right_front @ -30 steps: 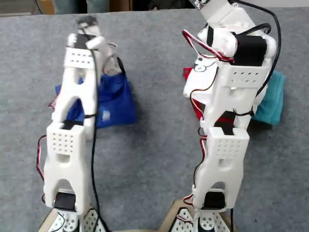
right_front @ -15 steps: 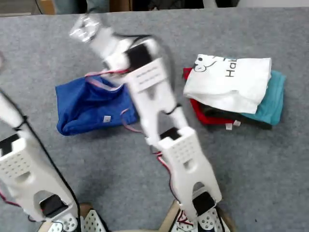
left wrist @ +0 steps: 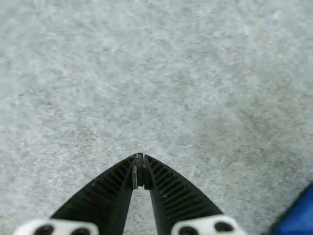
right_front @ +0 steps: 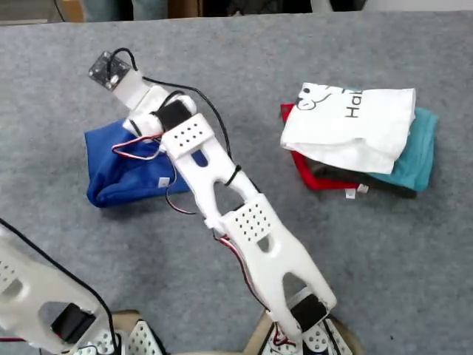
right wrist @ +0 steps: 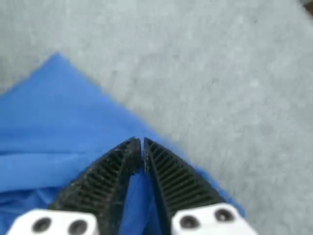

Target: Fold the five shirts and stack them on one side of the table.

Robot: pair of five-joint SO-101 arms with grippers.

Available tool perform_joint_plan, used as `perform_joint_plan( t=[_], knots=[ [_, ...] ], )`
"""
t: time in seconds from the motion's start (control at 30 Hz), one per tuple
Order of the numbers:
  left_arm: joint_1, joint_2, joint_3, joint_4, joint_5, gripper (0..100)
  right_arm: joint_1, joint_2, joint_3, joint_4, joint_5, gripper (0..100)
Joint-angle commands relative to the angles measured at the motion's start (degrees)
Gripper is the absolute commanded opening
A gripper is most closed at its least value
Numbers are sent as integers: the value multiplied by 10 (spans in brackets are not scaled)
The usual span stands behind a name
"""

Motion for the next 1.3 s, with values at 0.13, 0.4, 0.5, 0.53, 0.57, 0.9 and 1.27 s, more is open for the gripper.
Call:
perform_joint_plan(
  t=[0.13, 0.4, 0.5, 0.53, 0.57, 0.9, 1.27],
  knots=[
    [-3, -29, -7, 4, -4, 30, -4, -20, -65, 186, -4, 21],
    [-7, -30, -3, 4, -4, 30, 7, -29, -102, 344, 26, 20],
    [-7, -28, -3, 4, -5, 30, 20, -93, 7, 343, 31, 13],
    [-7, -28, -2, 4, -5, 30, 18, -124, 60, 342, 32, 13],
    [-7, -27, -2, 4, -5, 30, 18, -160, 120, 341, 32, 13],
    [69, -26, -2, 2, -5, 30, 100, -403, 523, 324, 166, 14],
    [338, 119, -17, -125, 1, 30, 11, -370, 390, 208, -8, 15]
  ],
)
